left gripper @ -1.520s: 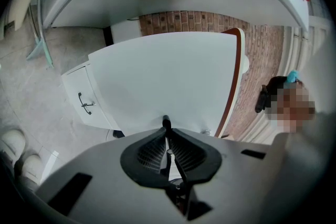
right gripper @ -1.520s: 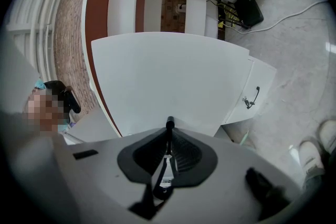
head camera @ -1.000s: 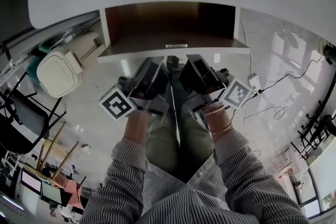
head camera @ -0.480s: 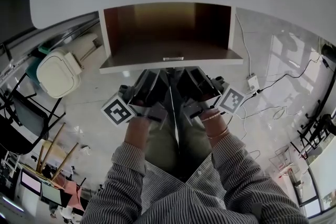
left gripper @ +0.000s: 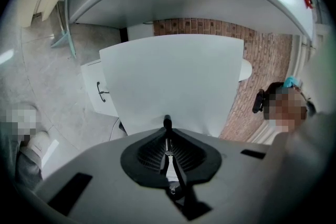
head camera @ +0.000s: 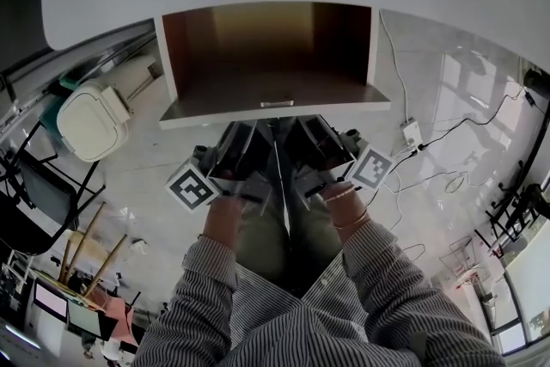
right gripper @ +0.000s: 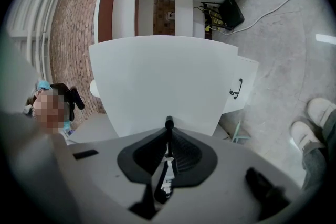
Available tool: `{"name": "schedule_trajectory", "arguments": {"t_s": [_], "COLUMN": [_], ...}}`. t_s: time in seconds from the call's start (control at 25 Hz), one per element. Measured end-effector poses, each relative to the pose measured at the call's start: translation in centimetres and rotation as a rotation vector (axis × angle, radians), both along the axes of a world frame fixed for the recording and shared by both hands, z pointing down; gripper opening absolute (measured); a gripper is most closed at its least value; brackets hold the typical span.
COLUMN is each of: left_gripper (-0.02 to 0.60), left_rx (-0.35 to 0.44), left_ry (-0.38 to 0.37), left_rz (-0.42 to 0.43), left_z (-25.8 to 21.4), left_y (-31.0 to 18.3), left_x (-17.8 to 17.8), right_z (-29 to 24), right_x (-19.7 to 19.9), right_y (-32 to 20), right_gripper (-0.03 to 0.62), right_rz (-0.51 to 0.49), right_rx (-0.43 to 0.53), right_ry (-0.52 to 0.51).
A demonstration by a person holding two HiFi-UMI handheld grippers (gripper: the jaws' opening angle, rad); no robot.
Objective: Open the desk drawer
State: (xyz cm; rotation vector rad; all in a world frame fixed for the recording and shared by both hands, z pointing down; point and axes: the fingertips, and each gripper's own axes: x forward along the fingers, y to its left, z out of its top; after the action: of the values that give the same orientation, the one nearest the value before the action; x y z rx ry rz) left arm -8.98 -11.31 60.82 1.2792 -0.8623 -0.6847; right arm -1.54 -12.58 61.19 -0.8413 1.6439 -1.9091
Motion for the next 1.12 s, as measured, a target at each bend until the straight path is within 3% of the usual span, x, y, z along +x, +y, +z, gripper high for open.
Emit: {"name": "schedule_trajectory", "arguments": {"t_s": [0.48, 1.12], "left_gripper": [0.04, 0.04], "left_rx": [-0.045, -0.129], "left_ry": [-0.029, -0.036], "left_rz": [0.012, 0.025], "left_z": [1.9, 5.8], "left_y": [0.6, 1.5], "left_x": [0.0, 0.0], "right_z": [1.9, 5.9], "right_x": [0.1, 0.2], "right_y": [0.7, 1.8], "right_gripper": [0.037, 0.037], "right_rz": [0.015, 0.066], "right_rx": [-0.019, -0.119], "right_ry": [0.052, 0.105]}}
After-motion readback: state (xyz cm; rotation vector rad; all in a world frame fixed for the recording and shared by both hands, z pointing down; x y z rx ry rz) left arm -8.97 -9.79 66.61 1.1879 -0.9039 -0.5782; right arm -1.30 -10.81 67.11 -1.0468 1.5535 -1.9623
